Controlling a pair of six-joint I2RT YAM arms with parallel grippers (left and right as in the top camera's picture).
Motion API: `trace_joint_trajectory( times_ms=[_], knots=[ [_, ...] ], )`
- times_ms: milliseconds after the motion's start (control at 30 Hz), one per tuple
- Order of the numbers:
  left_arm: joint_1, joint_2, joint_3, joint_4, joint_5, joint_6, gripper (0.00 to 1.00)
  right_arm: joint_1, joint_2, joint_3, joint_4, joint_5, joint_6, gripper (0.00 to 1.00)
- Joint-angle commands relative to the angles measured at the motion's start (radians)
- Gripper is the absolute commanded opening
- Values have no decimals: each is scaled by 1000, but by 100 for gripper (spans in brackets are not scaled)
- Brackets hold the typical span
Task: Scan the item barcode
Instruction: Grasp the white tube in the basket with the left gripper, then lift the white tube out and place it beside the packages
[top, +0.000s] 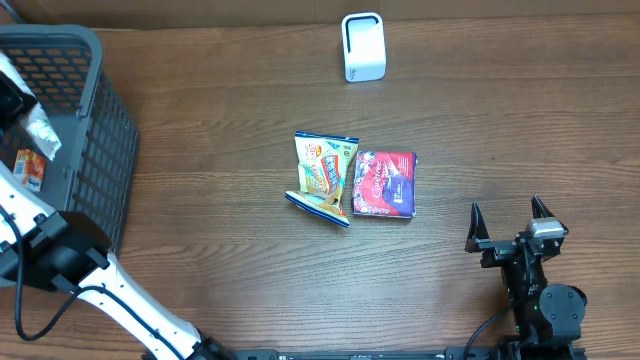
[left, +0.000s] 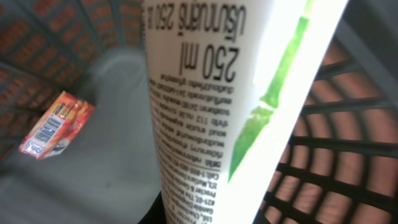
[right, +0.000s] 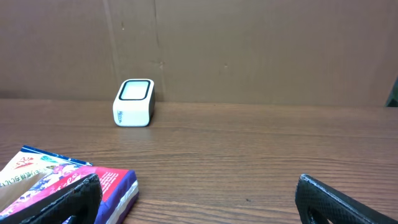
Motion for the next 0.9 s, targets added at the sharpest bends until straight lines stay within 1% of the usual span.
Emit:
trace_joint_trajectory(
  times_ms=[0,133,300,433,500,567,633,867],
  knots=[
    [4,-84,95,-8,63,-87,4,2,-10,-10,7,0,6,100],
    [4,-156,103,13,183,-113,4,2,-10,-10,7,0,6,100],
    [-4,-238,103,57,415,-164,4,2,-10,-10,7,0,6,100],
    [-49,-280,103,50,520,-165,4,2,-10,-10,7,0,6,100],
    [-95,-288,103,37,559,-164,4,2,-10,-10,7,0,6,100],
    [-148,-289,103,11,571,-164,4,2,-10,-10,7,0,6,100],
    [-217,-286,101,-26,549,-152,4,2,-10,-10,7,0,6,100],
    [-521,-249,99,-167,264,-148,4,2,-10,-10,7,0,6,100]
  ],
)
